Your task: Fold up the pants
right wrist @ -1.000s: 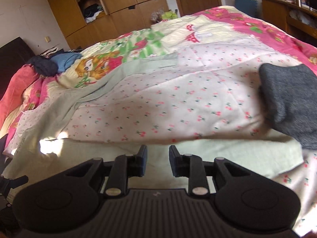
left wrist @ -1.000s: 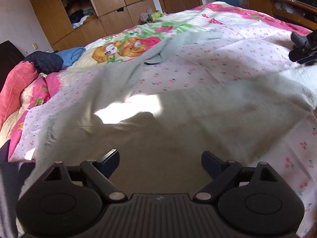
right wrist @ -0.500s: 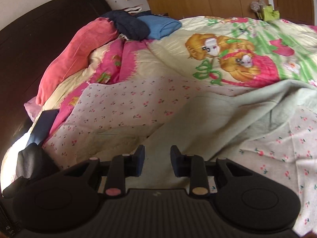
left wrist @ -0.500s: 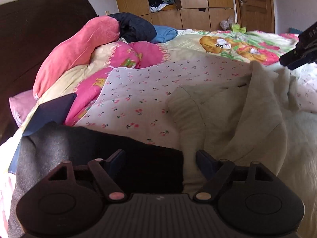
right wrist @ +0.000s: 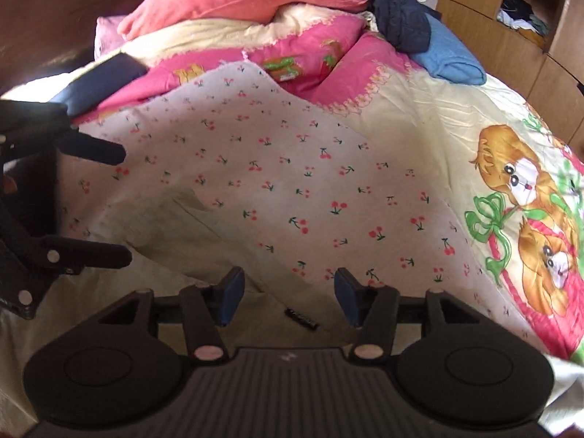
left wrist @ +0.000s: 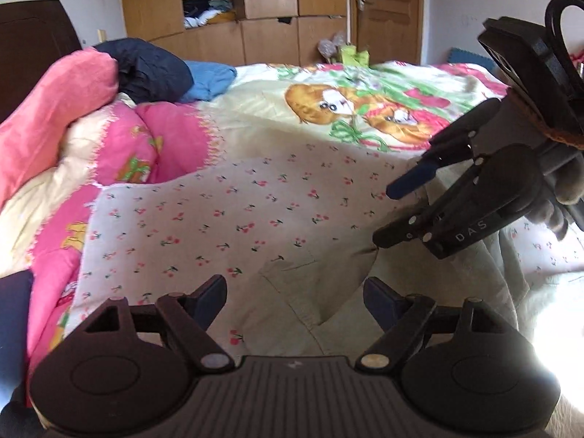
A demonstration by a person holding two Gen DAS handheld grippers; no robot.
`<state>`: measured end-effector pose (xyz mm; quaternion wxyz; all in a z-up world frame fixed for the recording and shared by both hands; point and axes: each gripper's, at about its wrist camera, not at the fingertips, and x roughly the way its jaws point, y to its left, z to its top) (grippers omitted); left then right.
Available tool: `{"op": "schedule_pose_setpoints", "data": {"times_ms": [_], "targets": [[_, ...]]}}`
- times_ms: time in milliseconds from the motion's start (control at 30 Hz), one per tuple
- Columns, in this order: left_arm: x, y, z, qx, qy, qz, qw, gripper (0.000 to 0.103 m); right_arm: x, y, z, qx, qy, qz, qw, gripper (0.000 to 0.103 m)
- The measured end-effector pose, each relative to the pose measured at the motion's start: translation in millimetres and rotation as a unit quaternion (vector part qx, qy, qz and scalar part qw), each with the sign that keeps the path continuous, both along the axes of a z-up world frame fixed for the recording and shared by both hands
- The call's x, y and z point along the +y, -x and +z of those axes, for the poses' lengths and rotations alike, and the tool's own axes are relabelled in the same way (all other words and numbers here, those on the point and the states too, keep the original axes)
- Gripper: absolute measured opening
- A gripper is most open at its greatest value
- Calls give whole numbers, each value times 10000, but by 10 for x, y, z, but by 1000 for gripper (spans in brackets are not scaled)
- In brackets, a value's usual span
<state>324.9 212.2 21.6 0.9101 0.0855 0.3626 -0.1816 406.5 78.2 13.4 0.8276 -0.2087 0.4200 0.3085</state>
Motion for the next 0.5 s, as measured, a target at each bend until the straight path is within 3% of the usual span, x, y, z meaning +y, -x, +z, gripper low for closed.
{"op": "schedule_pose_setpoints", "data": {"times_ms": [133, 233, 300, 333, 367, 400, 433, 500], "targets": [[54, -187, -174, 532, 175, -214, 9982, 94, -114, -240, -261, 680, 119, 131, 9975, 56], [60, -286, -332, 853, 125, -275, 9959, 94, -171, -194, -345, 616, 25, 226, 9978, 56], [47, -333, -425, 987, 61, -117, 9950, 83, -217, -163, -364, 633, -141, 110, 9978, 50], [33, -341, -431, 960, 23, -86, 9953, 79, -229, -141, -372, 690, -188, 94, 9974, 34], [23, -346, -416, 909, -6, 11, 9959, 61, -227, -110, -372, 709, -179, 56, 9973, 21], [21, -355, -395, 898, 0, 118, 9959, 48, -215, -69, -349, 673, -153, -24, 9976, 17], [24, -360, -363, 894, 63, 177, 9958, 43, -196, -24, -309, 622, -121, -62, 9980, 9], [-22, -311, -281, 777, 34, 215, 9967, 34, -175, 75, -187, 443, -91, -77, 9989, 7]]}}
